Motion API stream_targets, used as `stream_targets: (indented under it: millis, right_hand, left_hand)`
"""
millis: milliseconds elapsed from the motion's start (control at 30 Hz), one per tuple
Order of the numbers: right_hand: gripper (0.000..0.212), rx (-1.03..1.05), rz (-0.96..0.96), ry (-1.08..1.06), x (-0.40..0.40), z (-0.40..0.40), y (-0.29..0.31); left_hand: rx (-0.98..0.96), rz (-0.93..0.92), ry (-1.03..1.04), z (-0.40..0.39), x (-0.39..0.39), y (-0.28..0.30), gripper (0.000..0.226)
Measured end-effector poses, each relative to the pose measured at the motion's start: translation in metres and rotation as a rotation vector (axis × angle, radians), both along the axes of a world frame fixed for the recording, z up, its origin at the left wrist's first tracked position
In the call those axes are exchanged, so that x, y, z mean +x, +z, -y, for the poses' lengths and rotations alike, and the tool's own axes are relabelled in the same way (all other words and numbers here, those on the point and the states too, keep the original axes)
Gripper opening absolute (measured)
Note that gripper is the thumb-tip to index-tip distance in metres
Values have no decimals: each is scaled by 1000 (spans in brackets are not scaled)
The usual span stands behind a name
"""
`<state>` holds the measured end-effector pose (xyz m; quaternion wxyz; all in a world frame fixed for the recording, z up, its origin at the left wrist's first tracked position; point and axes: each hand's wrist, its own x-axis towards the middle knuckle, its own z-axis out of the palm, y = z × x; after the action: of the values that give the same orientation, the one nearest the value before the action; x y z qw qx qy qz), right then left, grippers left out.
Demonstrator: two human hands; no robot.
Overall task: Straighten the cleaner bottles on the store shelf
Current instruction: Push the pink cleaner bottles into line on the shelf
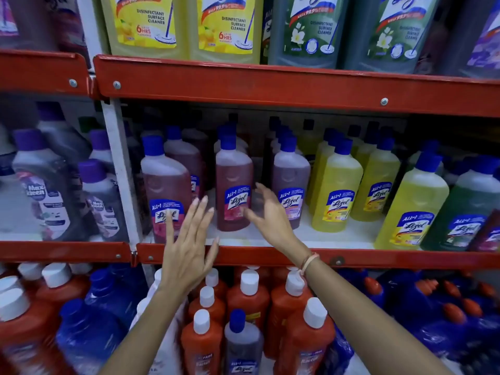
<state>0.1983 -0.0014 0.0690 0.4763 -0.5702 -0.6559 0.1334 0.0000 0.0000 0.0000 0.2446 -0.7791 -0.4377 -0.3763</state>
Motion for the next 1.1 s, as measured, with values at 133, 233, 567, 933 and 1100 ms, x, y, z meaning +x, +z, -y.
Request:
stream_targets:
  millis: [133,233,567,933,1100]
  right_hand:
    - [77,-171,-34,16,-7,-15,-6]
    - [79,-257,-183,52,-10,-29,-9]
    - [79,-312,-311,77,-3,-35,-8]
    - [70,-258,-195,56,-6,5,-11]
    - [71,-219,-170,52,-9,18,-13]
  left_hand:
    - [-41,-70,76,-1,-3,-21,66]
    - [-50,-120,106,-6,-4,-26,74]
    - [-21,-133,149,-9,-5,-31,80]
    - [-103,-112,144,-5,-3,-31,79]
    - [-137,-98,143,-4,-3,-32,79]
